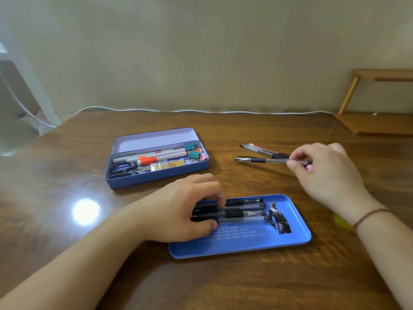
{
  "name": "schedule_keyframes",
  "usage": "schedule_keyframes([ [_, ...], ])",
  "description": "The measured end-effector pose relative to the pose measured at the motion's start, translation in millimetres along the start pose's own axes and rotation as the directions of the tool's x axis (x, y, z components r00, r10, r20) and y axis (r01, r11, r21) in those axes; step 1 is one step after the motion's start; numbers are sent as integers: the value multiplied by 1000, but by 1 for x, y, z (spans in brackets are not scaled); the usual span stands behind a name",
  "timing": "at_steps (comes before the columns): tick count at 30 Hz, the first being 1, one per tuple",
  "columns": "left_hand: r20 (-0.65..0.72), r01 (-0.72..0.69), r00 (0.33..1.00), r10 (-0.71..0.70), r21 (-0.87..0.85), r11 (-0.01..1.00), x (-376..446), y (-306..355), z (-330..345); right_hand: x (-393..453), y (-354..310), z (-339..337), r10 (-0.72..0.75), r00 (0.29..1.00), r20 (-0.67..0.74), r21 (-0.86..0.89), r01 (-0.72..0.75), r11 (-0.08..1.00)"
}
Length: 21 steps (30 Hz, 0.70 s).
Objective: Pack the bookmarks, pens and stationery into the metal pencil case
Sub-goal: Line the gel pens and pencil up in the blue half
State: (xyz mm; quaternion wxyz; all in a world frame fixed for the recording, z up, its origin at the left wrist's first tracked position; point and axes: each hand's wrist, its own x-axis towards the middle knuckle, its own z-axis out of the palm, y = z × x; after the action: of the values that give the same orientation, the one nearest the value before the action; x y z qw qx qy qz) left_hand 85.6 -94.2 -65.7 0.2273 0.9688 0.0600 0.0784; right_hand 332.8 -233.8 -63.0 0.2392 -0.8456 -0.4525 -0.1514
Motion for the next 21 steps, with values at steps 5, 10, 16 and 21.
schedule_keyframes([
  [5,-15,-31,999,32,46,998,1,0,1,-5,-8,-44,207,977,-44,963,-14,268],
  [10,6,-22,1000,22,-8,1000,2,-2,3,-39,-41,-57,-159,962,-223,893,267,364],
  [16,23,-1,1000,4,-135,991,3,-4,4,-61,-65,-24,-609,783,127,386,527,757],
  [21,36,2,999,4,-166,986,3,-7,3,-63,-59,-25,-628,726,280,344,535,772],
])
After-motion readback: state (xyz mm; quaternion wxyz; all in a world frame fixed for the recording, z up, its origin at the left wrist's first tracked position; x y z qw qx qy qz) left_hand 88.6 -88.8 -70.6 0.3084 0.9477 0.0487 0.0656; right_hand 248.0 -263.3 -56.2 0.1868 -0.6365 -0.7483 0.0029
